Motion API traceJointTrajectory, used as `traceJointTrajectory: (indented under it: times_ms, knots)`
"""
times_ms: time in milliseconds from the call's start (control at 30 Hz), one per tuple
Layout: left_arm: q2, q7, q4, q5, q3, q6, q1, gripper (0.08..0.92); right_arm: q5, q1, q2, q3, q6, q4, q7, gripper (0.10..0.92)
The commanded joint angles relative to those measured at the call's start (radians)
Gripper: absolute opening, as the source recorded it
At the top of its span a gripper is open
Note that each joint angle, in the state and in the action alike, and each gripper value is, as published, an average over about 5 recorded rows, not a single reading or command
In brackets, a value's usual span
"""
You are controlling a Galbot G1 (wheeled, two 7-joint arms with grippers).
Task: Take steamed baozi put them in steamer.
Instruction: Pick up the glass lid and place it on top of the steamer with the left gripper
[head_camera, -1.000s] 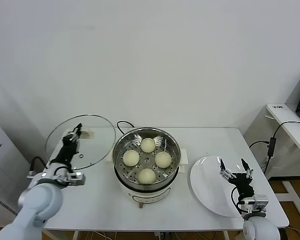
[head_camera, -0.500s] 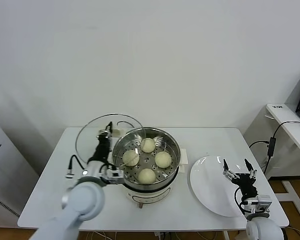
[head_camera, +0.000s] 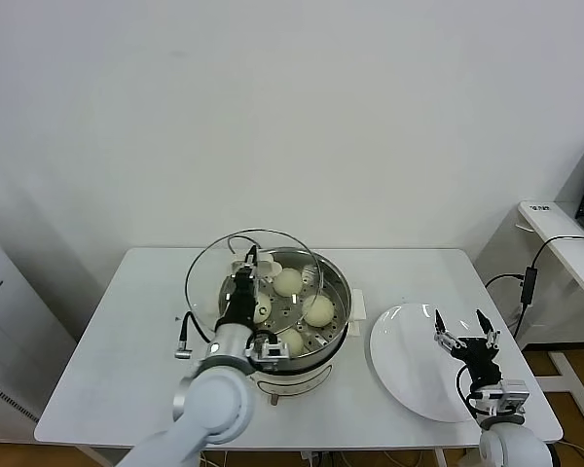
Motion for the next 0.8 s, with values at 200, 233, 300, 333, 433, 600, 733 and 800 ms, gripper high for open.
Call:
traceJointTrajectory:
  times_ms: [200, 233, 300, 333, 433, 600, 733, 800]
  knots:
    - [-0.123, 0.011, 0.071, 0.108, 0.063, 0.026, -0.019, 0.113, -0.002, 0.001, 0.003, 0.005, 0.003, -0.008, -0.002, 0.823]
    - [-0.128, 0.010, 0.078, 0.111, 0.066, 0.025, -0.018, 0.113, -0.002, 0.001, 0.003, 0.005, 0.003, -0.008, -0.002, 0.823]
    - [-0.138, 0.006, 0.095, 0.116, 0.071, 0.023, -0.018, 0.113, -0.002, 0.001, 0.004, 0.005, 0.003, -0.007, -0.002, 0.823]
    - [-0.142, 0.004, 0.104, 0.120, 0.073, 0.021, -0.017, 0.113, -0.002, 0.000, 0.004, 0.006, 0.003, -0.008, -0.002, 0.823]
    - [-0.155, -0.002, 0.127, 0.130, 0.075, 0.016, -0.014, 0.113, -0.002, -0.002, 0.007, 0.008, 0.004, -0.010, -0.005, 0.823]
    - [-0.171, -0.006, 0.149, 0.143, 0.076, 0.009, -0.009, 0.113, -0.004, -0.004, 0.010, 0.011, 0.006, -0.014, -0.009, 0.823]
    - [-0.179, -0.008, 0.157, 0.148, 0.079, 0.007, -0.004, 0.113, -0.005, -0.004, 0.012, 0.012, 0.008, -0.018, -0.010, 0.823]
    - [-0.181, -0.009, 0.164, 0.148, 0.080, 0.006, 0.000, 0.113, -0.006, -0.003, 0.013, 0.012, 0.009, -0.018, -0.011, 0.823]
